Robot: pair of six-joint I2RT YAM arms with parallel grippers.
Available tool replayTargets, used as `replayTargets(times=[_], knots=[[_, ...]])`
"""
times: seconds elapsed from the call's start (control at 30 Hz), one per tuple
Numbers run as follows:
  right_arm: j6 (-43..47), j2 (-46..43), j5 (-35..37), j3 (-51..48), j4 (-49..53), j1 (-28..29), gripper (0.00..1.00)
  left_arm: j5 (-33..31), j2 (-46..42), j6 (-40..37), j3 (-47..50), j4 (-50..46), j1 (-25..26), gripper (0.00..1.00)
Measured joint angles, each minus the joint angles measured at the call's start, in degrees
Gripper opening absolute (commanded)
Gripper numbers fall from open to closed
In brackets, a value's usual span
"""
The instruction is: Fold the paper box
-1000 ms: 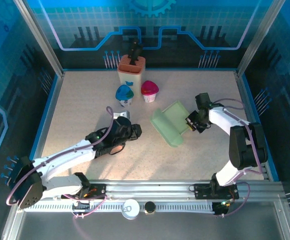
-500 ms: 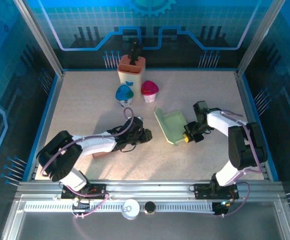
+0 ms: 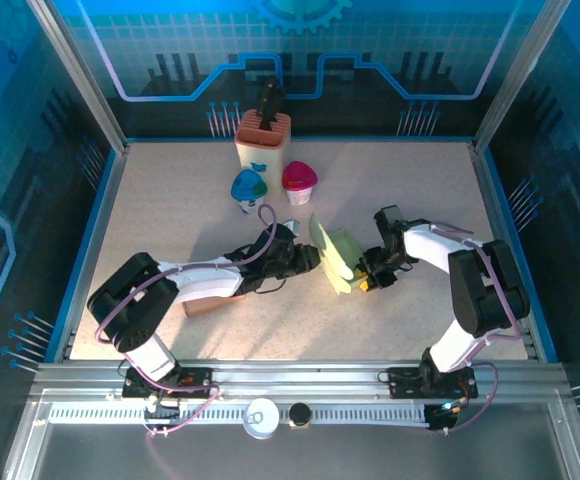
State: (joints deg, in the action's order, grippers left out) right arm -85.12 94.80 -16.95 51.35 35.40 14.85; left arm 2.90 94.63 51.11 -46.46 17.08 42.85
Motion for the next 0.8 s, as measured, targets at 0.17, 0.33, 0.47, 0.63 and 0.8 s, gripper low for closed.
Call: replayTargets(times=[0.17, 0.33, 0.47, 0.63, 0.8], knots=[[-0.2, -2.6, 0.5, 0.0, -0.4, 0.9, 0.36, 0.0, 0.0, 0.0, -0.3, -0.2, 0.2, 0.29], [0.0, -8.5, 3.1, 0.0, 0.2, 2.2, 0.41, -0.1, 0.0, 0.0, -0.9, -0.4, 0.2, 0.29], [2.8, -17.3, 7.6, -0.1, 1.6, 2.8, 0.47, -0.1, 0.0, -0.1, -1.0, -0.7, 0.2, 0.29], [20.4, -28.5, 7.3, -1.2, -8.0, 2.7, 0.49, -0.2, 0.0, -0.2, -1.1, -1.4, 0.2, 0.29], [44.2, -25.6, 0.1, 7.6, -6.5, 3.6, 0.45, -0.3, -0.2, -0.2, -1.1, -1.9, 0.2, 0.29]])
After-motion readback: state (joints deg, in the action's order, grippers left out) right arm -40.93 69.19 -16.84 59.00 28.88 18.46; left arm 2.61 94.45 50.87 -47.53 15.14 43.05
